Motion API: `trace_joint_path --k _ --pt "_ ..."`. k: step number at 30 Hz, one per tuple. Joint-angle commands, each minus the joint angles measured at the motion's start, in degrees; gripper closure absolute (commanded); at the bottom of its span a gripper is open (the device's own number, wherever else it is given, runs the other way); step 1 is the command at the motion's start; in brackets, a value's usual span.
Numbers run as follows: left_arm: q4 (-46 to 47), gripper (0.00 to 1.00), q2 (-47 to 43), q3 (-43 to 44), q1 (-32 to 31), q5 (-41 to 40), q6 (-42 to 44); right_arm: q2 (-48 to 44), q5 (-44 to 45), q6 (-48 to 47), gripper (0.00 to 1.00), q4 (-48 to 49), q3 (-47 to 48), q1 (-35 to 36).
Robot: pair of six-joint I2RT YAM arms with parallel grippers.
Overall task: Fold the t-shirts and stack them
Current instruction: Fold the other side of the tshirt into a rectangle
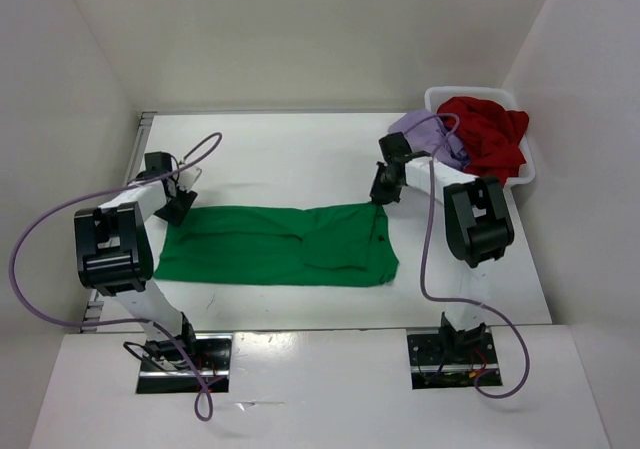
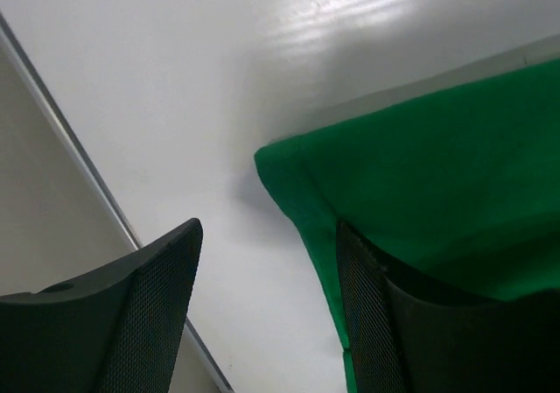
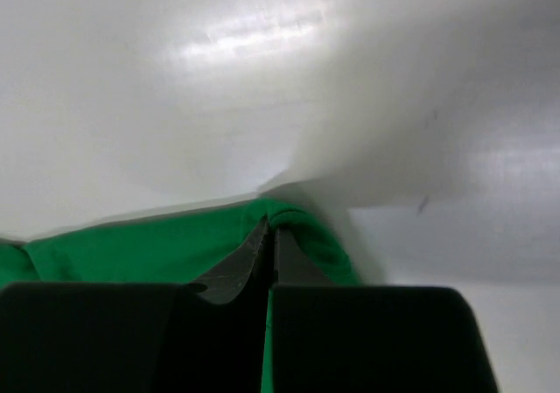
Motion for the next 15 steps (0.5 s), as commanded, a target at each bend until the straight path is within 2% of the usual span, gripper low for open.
trace_joint_path --k 1,2,4,5,8,11,15 --pt "1.35 0.3 0.62 3.72 0.34 -0.46 -2.64 3.98 3.47 -3.5 1.0 1.94 7.13 -0.76" --pt "-0.4 0.3 -0.16 4.51 0.34 0.06 -2.64 4.78 3.47 -4.12 0.9 1.32 8.37 -0.76" --pt "-2.95 0.29 -3.57 5.75 0.34 1.9 -1.94 6.02 3.99 -5.88 0.57 0.18 11.8 -0.76" --pt "-3.66 0.27 -4.9 6.27 0.34 1.91 -1.24 6.02 4.0 -5.88 0.46 0.17 13.02 -0.76" --pt "-8.4 0.27 -9.56 5.41 -1.85 2.53 3.41 4.01 4.0 -6.58 0.39 -0.88 13.65 -0.76" --pt "-13.24 0.27 -12.56 1.37 -3.26 3.05 8.07 -1.08 4.0 -5.89 0.33 -0.88 10.07 -0.76" --pt "-13.17 0.27 -13.79 -4.96 -3.79 1.13 11.51 -8.64 4.0 -4.56 0.32 -2.54 4.61 -0.76"
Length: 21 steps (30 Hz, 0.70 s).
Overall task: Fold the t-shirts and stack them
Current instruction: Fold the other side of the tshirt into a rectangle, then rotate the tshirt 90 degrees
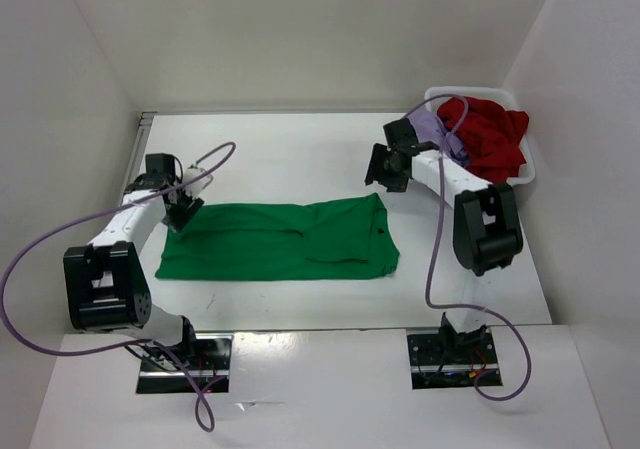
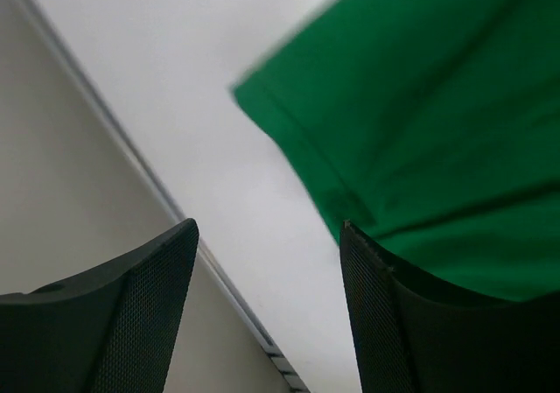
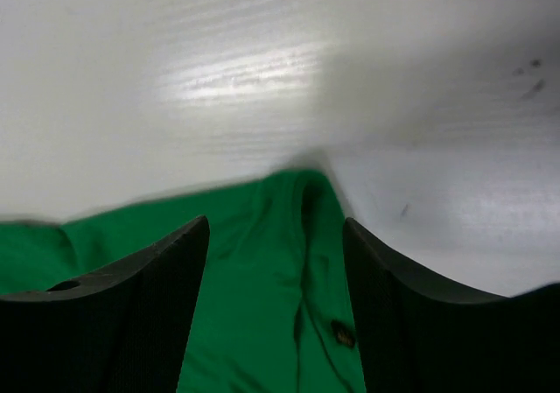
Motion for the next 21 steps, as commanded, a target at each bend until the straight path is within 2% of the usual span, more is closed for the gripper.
trace_joint_path --k 1,6,7,14,15,18,21 --pt "-4.44 0.27 0.5 -4.55 0.08 -0.37 4.23 -10.67 1.05 1.07 0.32 -2.55 -4.51 -0.48" --pt "-4.44 0.28 4.19 -5.18 0.08 1.57 3.62 -16.06 -2.46 2.84 0.33 -4.83 -11.54 0.57" --pt "-4.44 0.32 5.59 -4.65 0.08 1.57 3.62 -17.28 -2.47 3.62 0.33 -5.63 -12.6 0.58" --pt "-3.03 0.43 7.01 -5.18 0.08 1.57 3.09 -20.11 -6.42 9.6 0.56 -6.16 -23.23 7.95" --pt "-3.03 0.49 6.48 -5.18 0.08 1.57 2.57 -20.63 -8.08 10.82 0.58 -6.16 -24.38 8.48" --pt "-3.03 0.52 5.26 -5.18 0.08 1.57 2.56 -21.95 -8.89 12.59 0.58 -5.02 -27.72 11.02" --pt "-3.03 0.51 3.94 -5.18 0.08 2.09 2.04 -22.74 -10.28 13.82 0.56 -5.02 -28.87 11.83"
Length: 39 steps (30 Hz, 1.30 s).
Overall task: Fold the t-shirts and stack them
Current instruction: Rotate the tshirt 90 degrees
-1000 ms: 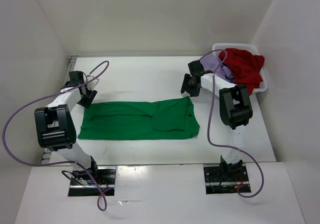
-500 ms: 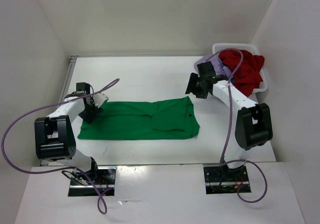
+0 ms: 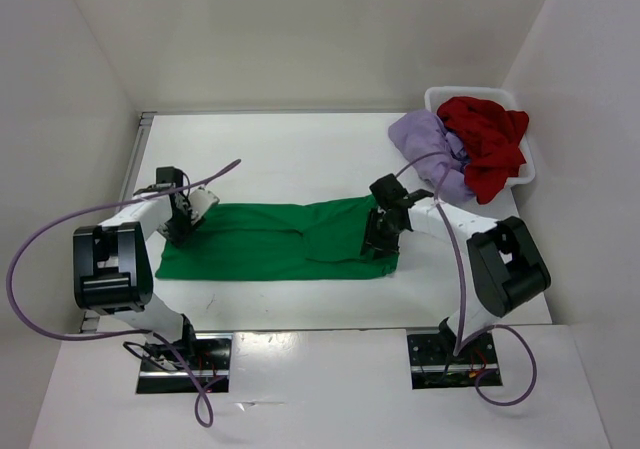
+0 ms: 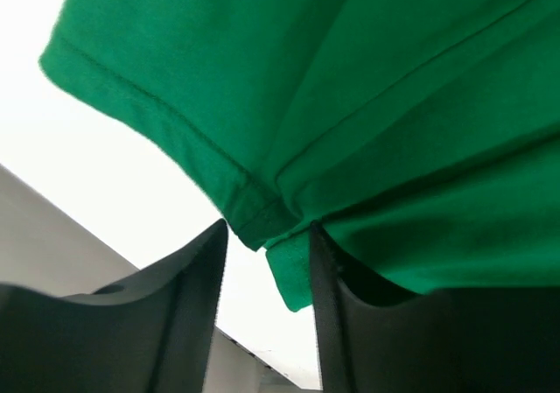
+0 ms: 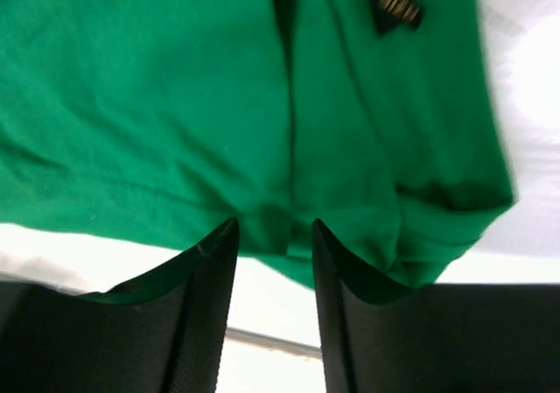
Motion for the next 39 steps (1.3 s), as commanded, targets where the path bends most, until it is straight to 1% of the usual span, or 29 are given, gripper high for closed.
trace_joint_path --k 1,2,3,7,16,17,18,19,20,21,22,23,25,26,28,29,30,35,38,39 --pt "1.03 0.49 -3.45 0.35 0.23 1.5 -0.1 -3.27 -2.68 3.2 0.55 1.32 -0.37 0.81" --pt "1.04 0.46 -3.46 0.35 0.23 1.5 -0.1 -2.75 -3.39 3.2 0.55 2.37 -1.07 0.81" --pt "1.56 0.44 -3.46 -0.26 0.23 1.5 -0.1 -2.74 -4.0 3.73 0.53 2.9 -1.07 0.81" --pt "2.62 0.44 -3.46 -0.78 0.23 1.5 -0.1 -1.25 -6.64 4.25 0.53 4.4 -2.47 1.34" --pt "3.14 0.44 -3.46 -0.79 0.23 2.65 0.42 0.42 -6.12 4.26 0.52 4.4 -3.54 1.34" --pt "3.14 0.44 -2.94 -0.79 0.23 2.65 0.42 0.42 -6.64 4.26 0.53 5.01 -3.54 1.34" --pt "3.14 0.49 -2.93 -0.79 0.23 2.65 0.42 0.42 -6.64 4.26 0.56 5.02 -3.54 1.34" --pt "3.14 0.51 -2.24 -0.79 0.23 2.65 0.42 0.42 -6.64 4.26 0.6 5.02 -3.54 1.34" --pt "3.14 0.54 -1.62 -0.79 0.23 2.65 0.42 0.42 -6.64 3.74 0.68 5.02 -3.54 1.34" --pt "2.62 0.57 -1.62 -0.79 0.23 2.65 0.94 0.42 -6.12 3.73 0.72 5.02 -3.54 1.34" --pt "2.62 0.67 -0.83 -0.27 0.23 2.65 0.95 0.42 -6.12 3.73 0.76 4.41 -2.93 1.34" --pt "2.62 0.75 0.05 -0.26 0.23 2.65 0.95 0.42 -5.33 3.21 0.82 3.62 -2.31 1.34" --pt "2.62 0.88 0.75 -0.26 0.23 2.12 0.42 0.95 -4.71 2.68 0.83 2.83 -1.6 1.34" --pt "3.23 0.9 0.76 -0.26 0.23 2.12 0.42 0.95 -4.1 2.15 0.88 1.95 -0.91 1.34" --pt "3.23 0.93 1.28 -0.26 0.23 2.12 -0.1 0.95 -4.1 2.15 0.93 1.42 -0.38 1.34" --pt "3.75 0.95 1.28 -0.26 0.23 2.12 -0.71 0.95 -4.1 1.63 0.97 1.41 -0.37 1.34" --pt "3.76 0.98 1.28 -0.26 0.23 2.12 -0.72 0.95 -4.1 1.62 1.0 1.41 -0.37 1.34" --pt "9.46 1.0 0.24 1.57 0.23 -2.01 -1.34 0.95 -3.04 0.57 1.0 0.89 -0.37 1.34" --pt "12.46 1.0 0.23 3.95 0.23 -3.15 -2.65 0.95 -1.47 -1.88 1.0 -0.78 3.22 -1.99" --pt "12.46 1.0 0.84 6.13 -0.29 -3.68 -3.44 1.73 -0.24 -2.59 1.0 -1.48 5.76 -2.96"
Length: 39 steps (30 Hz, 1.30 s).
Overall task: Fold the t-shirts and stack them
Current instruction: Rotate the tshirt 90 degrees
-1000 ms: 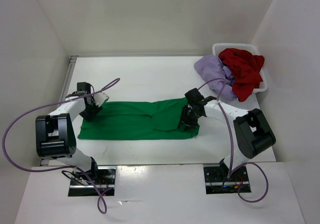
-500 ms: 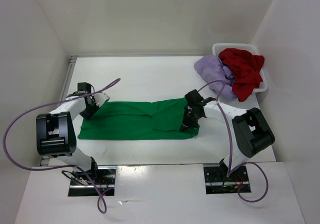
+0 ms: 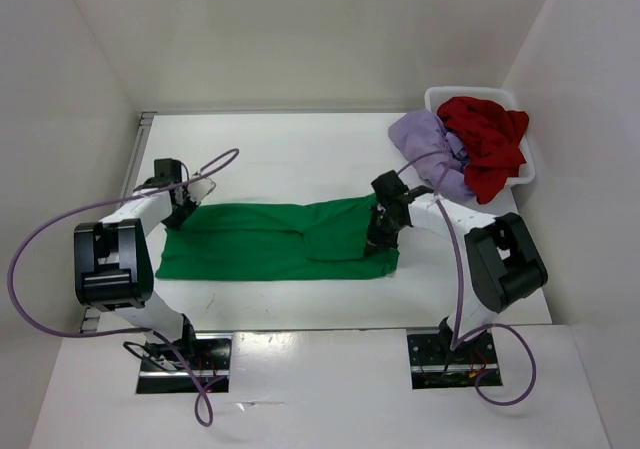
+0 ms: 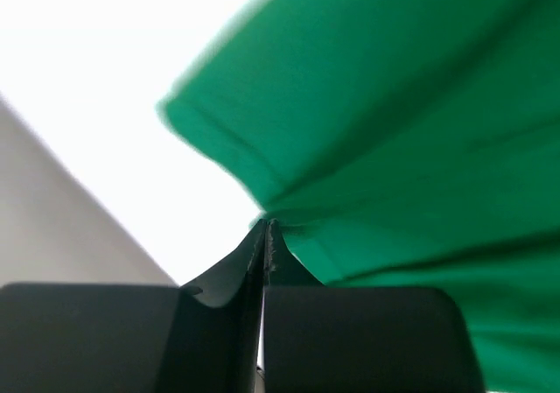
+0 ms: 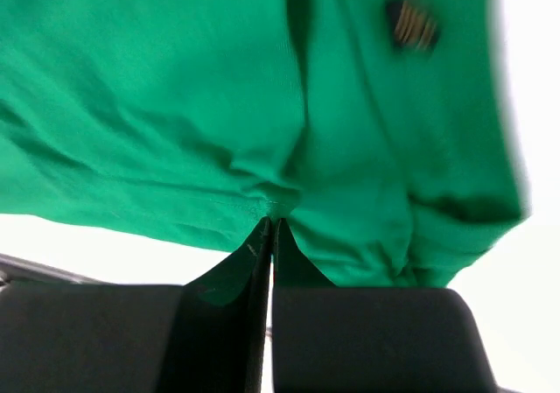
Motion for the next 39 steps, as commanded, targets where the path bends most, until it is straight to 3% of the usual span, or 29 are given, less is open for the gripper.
trace_joint_path --k 1,5,11,18,26,27,28,29,33,39 --pt "5.51 1.0 -0.27 6.21 -0.3 -1.85 -2.72 0.76 3.66 -3.82 1.0 -2.4 7.41 -4.25" --pt "6.65 1.0 -1.05 8.33 -1.43 -3.16 -1.95 0.14 4.28 -5.58 1.0 -4.34 8.84 -5.5" --pt "8.42 1.0 -6.77 -0.18 -2.66 -4.49 0.7 -4.6 0.06 -2.25 1.0 -1.97 -1.0 -5.5" --pt "7.89 1.0 -8.0 -10.9 -3.2 -4.48 4.48 -4.43 0.06 -1.72 1.0 -1.88 -2.33 -4.09" --pt "8.42 0.96 -5.72 -11.44 -3.2 -6.86 3.96 -3.38 1.73 -1.19 0.97 -2.41 -2.33 -4.09" --pt "8.42 0.94 -5.72 -11.44 -3.2 -6.86 3.96 -3.37 2.34 -1.19 0.72 -2.41 -2.33 -3.57" --pt "7.72 0.9 -5.72 -11.44 -3.2 -6.86 3.96 -3.37 2.34 -0.67 0.61 -3.02 -2.33 -3.56" --pt "7.71 0.75 -5.72 -10.92 -3.2 -7.38 3.96 -3.37 2.87 -0.66 0.53 -3.02 -1.81 -3.56" --pt "2.19 0.53 -7.12 -7.85 -3.2 -7.38 2.29 -7.05 4.97 0.48 0.52 -6.97 -0.49 -3.04" --pt "-5.12 0.4 -14.06 -1.17 -0.91 -3.25 0.97 -20.65 10.78 10.22 0.52 -10.06 -3.36 -3.04"
